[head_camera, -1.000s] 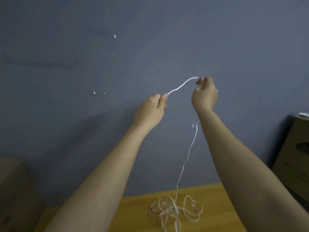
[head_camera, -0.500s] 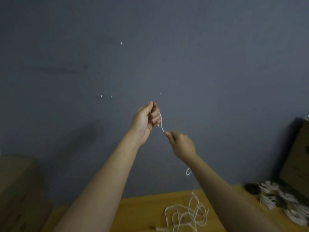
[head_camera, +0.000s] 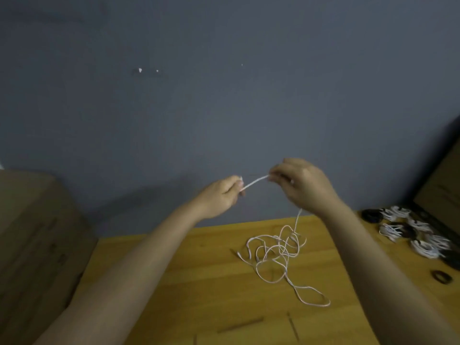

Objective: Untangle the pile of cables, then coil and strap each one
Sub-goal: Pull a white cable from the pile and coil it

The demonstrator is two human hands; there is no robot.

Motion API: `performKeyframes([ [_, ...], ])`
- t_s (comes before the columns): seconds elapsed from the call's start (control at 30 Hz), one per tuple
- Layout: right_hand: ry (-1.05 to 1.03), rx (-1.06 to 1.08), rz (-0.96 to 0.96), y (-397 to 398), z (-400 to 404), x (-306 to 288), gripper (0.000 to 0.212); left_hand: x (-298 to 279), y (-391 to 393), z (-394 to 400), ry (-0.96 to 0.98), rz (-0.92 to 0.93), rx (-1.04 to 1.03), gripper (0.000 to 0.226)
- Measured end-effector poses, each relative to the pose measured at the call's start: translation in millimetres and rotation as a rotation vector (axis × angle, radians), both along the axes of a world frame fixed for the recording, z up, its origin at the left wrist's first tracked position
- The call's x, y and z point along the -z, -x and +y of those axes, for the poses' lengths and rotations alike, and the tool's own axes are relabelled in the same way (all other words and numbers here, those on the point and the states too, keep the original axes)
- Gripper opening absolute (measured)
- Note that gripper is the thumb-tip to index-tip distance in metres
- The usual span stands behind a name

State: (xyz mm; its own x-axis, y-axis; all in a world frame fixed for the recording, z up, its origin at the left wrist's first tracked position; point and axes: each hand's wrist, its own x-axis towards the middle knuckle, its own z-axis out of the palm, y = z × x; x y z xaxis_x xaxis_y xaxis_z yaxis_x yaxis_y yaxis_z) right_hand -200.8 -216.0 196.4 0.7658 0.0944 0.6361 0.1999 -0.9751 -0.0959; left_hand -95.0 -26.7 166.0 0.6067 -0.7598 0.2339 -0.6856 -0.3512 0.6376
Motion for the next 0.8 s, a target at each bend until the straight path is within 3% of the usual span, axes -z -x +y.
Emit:
performKeyframes([
  [0.1,-0.078,0.021,0.074,-16,-15,3,0.019,3,26,-1,0.130,0.330,0.167,0.043],
  [0.2,-0.253,0.056,0.168,-32,-7,27,0.022,-3,36,-4,0.411,0.619,0.254,0.039],
  [0.37,-0.689,-0.062,0.469,-29,37,93,0.026,1,30,-8,0.807,0.812,0.163,0.032],
  [0.5,-1.091,-0.151,0.440,-14,67,129,0.008,21,14,-13,0.818,0.689,-0.132,0.020],
  [0.6,-1.340,-0.201,0.433,-7,79,140,0.023,41,9,-16,0.640,0.467,-0.270,0.013],
  [0.7,-1.301,-0.174,0.406,-5,79,141,0.035,61,5,-7,0.203,0.032,-0.242,0.006],
  [0.8,-1.181,-0.100,0.375,-1,67,137,0.034,69,2,3,-0.109,-0.134,-0.126,0.009],
])
